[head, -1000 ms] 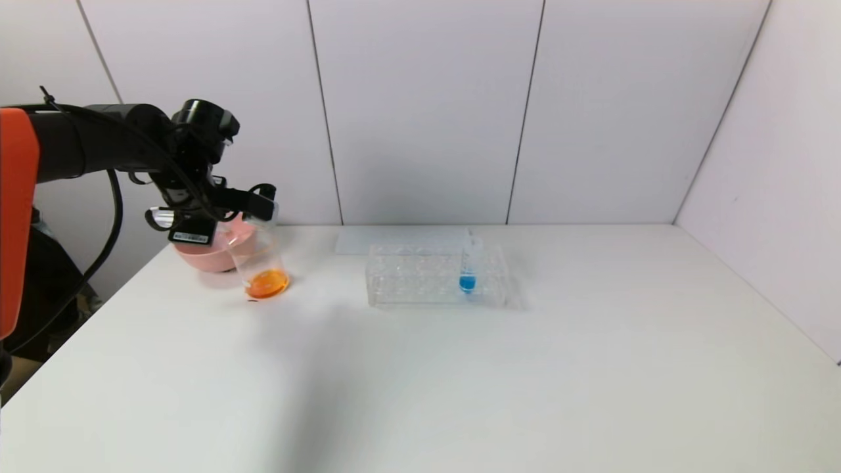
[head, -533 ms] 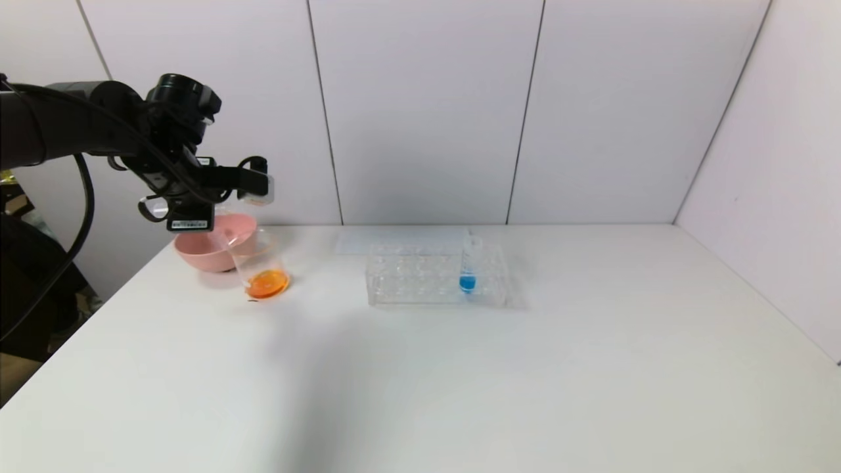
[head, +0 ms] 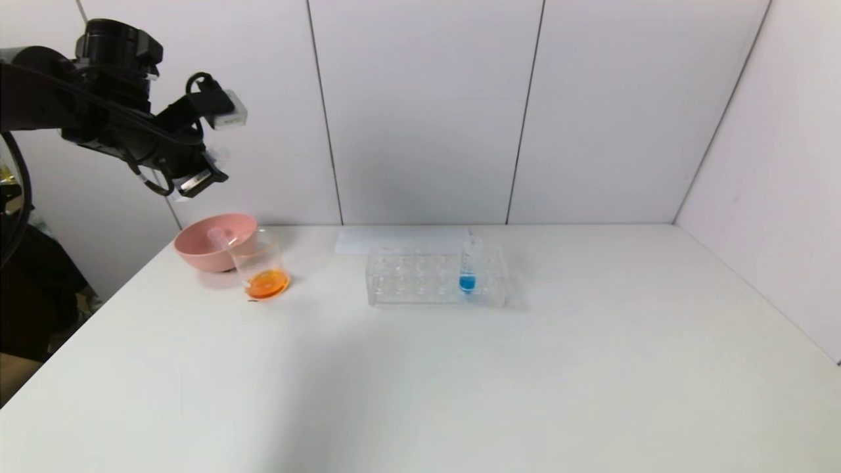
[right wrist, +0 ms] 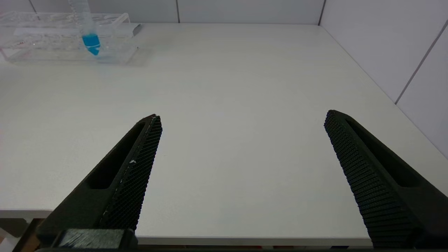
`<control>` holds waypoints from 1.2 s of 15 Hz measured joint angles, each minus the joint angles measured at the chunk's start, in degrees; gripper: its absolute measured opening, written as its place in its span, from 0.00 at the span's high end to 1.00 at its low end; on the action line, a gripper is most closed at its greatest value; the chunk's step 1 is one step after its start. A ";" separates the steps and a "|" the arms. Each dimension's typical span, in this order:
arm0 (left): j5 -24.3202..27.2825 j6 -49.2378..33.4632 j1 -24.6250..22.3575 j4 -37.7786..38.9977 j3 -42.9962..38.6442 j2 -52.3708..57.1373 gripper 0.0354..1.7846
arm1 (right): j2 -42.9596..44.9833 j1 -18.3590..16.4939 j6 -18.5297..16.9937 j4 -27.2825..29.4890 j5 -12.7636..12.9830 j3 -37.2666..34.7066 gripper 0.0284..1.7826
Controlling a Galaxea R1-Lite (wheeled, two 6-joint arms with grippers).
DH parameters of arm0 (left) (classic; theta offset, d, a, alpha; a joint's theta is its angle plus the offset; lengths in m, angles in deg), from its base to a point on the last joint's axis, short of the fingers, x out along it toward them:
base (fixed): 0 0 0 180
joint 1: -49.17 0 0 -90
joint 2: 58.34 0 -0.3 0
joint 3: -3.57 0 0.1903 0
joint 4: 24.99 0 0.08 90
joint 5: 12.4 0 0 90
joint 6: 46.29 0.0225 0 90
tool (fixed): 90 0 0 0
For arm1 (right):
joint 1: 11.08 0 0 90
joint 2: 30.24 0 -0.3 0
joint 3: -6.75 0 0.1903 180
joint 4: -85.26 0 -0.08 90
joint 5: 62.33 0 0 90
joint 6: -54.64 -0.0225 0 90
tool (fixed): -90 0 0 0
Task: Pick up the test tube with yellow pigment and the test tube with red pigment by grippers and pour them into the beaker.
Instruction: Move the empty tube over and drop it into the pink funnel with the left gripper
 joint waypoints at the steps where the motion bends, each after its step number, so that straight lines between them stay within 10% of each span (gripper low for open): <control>1: 0.98 -3.36 -1.00 0.29 -0.17 0.52 0.75 | 0.00 -0.02 0.00 0.00 0.02 0.00 0.05; 12: 3.58 -43.06 -3.69 34.17 -14.77 0.55 0.75 | 0.00 0.00 0.00 0.00 0.02 0.00 0.05; 18: 3.28 -51.37 -7.06 51.55 -23.22 -3.58 0.75 | 0.00 0.00 0.00 0.00 0.02 0.00 0.05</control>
